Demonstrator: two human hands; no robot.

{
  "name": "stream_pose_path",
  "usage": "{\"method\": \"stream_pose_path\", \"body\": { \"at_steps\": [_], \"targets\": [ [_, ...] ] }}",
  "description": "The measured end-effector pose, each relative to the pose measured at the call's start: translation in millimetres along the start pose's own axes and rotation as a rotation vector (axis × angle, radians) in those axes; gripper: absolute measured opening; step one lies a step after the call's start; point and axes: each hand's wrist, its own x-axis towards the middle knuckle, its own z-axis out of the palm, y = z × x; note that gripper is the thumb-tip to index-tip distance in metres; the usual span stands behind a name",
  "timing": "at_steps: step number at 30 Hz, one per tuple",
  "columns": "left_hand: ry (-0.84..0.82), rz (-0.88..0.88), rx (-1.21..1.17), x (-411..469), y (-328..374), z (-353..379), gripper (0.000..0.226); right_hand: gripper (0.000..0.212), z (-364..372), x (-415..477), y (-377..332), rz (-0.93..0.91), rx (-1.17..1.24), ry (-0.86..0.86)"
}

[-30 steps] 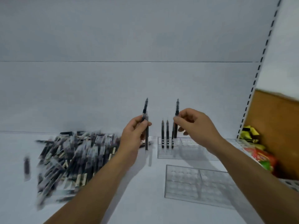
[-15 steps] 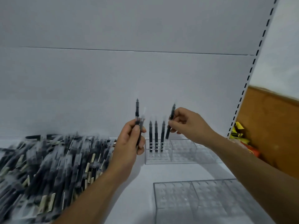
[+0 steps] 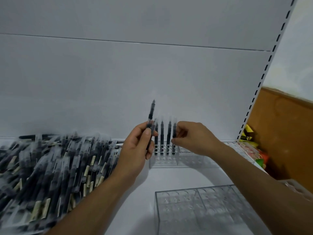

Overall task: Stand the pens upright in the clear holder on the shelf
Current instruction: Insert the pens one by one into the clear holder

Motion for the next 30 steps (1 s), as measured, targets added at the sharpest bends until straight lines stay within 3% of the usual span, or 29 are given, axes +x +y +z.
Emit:
{"method": "stream_pose_path", "body": {
  "at_steps": [5, 10, 15, 23, 26, 30],
  "targets": [
    [-0.006, 0.021, 0.005, -2.6, 0.7, 1.0, 0.024, 0.015, -7.3, -2.0, 6.7, -0.015, 0.02, -0.015],
    [-0.004, 0.017, 0.004, -5.0, -0.5, 2.8, 0.023, 0.018, -16.4, -10.8, 6.4, -0.074, 0.332, 0.252],
    [-0.052, 0.053, 0.084, -3.6, 0.4, 5.8, 0.024, 0.014, -5.6, -17.3, -11.6, -0.246, 0.493, -0.002],
    [-0.086, 0.181, 0.228, -1.7, -3.6, 5.1, 0.022, 0.009, -7.9, -18.2, -14.8, -0.192, 0.739, -0.021],
    [-0.04, 0.234, 0.406, -2.3, -8.1, -0.2, 0.025, 0.012, -13.4, -16.0, -12.7, -0.123, 0.827, 0.109],
    [-0.009, 0.212, 0.444, -3.9, -8.7, -7.9, 0.02, 0.012, -25.7, -10.8, -3.2, -0.012, 0.931, 0.414]
  ]
}}
